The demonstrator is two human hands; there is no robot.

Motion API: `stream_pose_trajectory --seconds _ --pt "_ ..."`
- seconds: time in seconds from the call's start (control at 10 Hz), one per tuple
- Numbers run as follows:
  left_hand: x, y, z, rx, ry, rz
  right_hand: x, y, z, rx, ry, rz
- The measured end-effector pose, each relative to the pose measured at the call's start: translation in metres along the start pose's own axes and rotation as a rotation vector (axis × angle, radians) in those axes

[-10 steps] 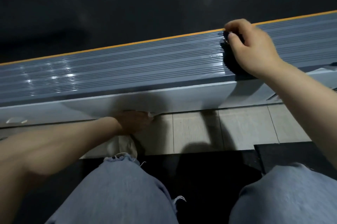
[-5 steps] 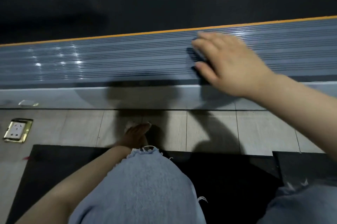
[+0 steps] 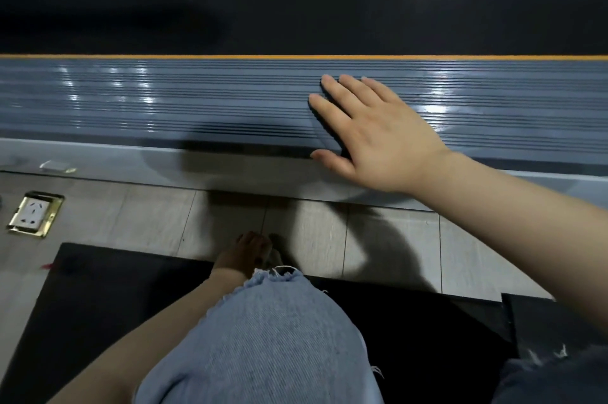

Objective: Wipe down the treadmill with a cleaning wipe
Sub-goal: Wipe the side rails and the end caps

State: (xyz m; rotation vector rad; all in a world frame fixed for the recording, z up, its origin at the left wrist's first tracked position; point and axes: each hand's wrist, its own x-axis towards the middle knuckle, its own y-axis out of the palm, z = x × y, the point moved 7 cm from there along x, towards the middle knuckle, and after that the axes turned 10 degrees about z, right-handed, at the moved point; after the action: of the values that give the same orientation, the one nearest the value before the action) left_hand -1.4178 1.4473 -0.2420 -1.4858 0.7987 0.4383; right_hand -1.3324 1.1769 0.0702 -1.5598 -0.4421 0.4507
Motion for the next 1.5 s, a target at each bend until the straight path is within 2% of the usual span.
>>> stream_pose_trajectory --seconds 0.1,0.2,0.3,0.4,0.5,0.6,0.7,0.8,0.9,1.0,1.1,1.2,1.3,1.4,1.5 --pt "-0.016 -0.014 -0.016 0.104 -0.077 0.019 0.001 -0.001 0.001 0.01 -0.01 0.001" --pt "-0.027 -0.039 -0.042 0.139 0.002 0.007 0.0 -0.001 -0.001 0.048 -0.019 0.014" --pt "-0.044 -0.074 -0.08 0.066 0.175 -0.106 -0.008 -0.014 0.0 0.192 -0.117 -0.051" --pt "-0.071 -0.109 -0.104 -0.17 0.253 -0.245 -0.03 -0.023 0.014 0.184 -0.351 -0.173" --pt "-0.094 -0.14 -0.122 -0.406 0.307 -0.334 -0.061 0.007 0.031 0.289 -0.489 -0.052" --pt "-0.112 -0.166 -0.143 -0.637 0.466 -0.384 -0.086 0.052 0.041 0.475 -0.405 0.196" --pt "-0.124 -0.179 -0.164 -0.763 0.604 -0.359 -0.084 0.062 0.034 0.652 -0.255 0.279" --pt "-0.131 -0.192 -0.17 -0.775 0.699 -0.393 -0.075 0.053 0.026 0.634 -0.228 0.241" --pt "-0.142 -0.211 -0.166 -0.561 0.734 -0.442 -0.082 0.038 0.022 0.318 -0.364 0.062" --pt "-0.168 -0.244 -0.17 -0.222 0.834 -0.66 -0.098 0.028 0.029 -0.037 -0.579 -0.091" --pt "-0.186 -0.282 -0.175 -0.081 0.918 -0.919 -0.091 0.001 0.033 -0.109 -0.656 -0.219" --pt "-0.171 -0.315 -0.168 -0.152 0.752 -0.973 -0.068 -0.004 0.026 -0.184 -0.574 -0.325" --pt "-0.14 -0.325 -0.158 -0.224 0.583 -0.813 -0.064 0.033 0.03 -0.312 -0.561 -0.293" --pt "-0.123 -0.318 -0.161 -0.14 0.49 -0.73 -0.09 0.101 0.025 -0.549 -0.563 -0.051" --pt "-0.115 -0.311 -0.164 -0.045 0.402 -0.677 -0.11 0.149 0.005 -0.778 -0.476 0.179"
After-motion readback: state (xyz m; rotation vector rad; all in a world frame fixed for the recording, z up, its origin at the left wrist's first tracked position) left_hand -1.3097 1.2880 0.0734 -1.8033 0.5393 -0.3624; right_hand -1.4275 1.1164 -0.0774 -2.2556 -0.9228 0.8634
